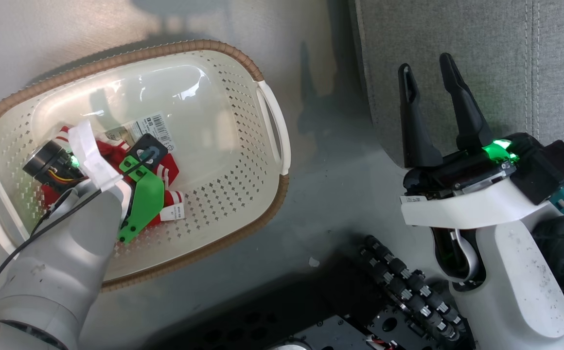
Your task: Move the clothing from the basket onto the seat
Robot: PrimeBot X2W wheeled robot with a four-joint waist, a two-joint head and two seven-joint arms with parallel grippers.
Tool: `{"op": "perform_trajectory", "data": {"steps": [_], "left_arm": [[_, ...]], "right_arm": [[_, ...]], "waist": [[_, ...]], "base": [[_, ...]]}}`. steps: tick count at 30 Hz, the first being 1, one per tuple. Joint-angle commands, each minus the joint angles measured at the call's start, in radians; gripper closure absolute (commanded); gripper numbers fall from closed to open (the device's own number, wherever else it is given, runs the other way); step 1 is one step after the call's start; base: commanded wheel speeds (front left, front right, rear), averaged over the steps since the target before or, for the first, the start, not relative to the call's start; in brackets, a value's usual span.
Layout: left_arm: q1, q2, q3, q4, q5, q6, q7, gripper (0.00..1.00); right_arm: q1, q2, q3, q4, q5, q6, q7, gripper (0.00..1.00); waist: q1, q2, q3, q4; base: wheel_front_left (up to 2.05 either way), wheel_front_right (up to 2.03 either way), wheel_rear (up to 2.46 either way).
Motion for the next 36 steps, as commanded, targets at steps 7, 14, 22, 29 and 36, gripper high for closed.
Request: {"op": "perform_trajectory", "data": {"steps": [7,14,22,29,36], "left_arm": [[-0.015,0.013,0.006,0.011,-0.025,0.006,0.118,1.0],[-0.017,0.044,-0.013,0.012,-0.028,0.005,0.132,1.0],[-0.01,0.032,-0.017,-0.004,-0.05,-0.003,0.037,1.0],[0.007,-0.035,0.003,-0.039,-0.103,-0.011,-0.091,1.0],[0.04,-0.107,0.026,-0.08,-0.163,-0.014,-0.221,1.0]], "right_arm": [[-0.015,-0.001,0.0,-0.003,0.004,0.0,-0.005,0.0],[-0.021,-0.001,-0.009,-0.008,0.003,0.0,-0.005,0.0],[-0.025,-0.001,-0.025,-0.009,-0.019,0.0,-0.005,0.0],[-0.002,-0.002,-0.044,-0.004,-0.068,0.0,-0.005,0.0],[0.033,-0.002,-0.078,0.004,-0.118,0.0,-0.005,0.0]], "waist": [[-0.0001,0.0,0.011,-0.005],[-0.0001,0.0,0.014,-0.009],[-0.0001,0.0,-0.018,0.009],[-0.0001,0.0,-0.105,0.066],[-0.0001,0.0,-0.219,0.13]], "base": [[0.0,0.0,0.0],[0.0,0.0,0.0],[0.0,0.0,0.0],[0.0,0.0,0.0],[0.0,0.0,0.0]]}}
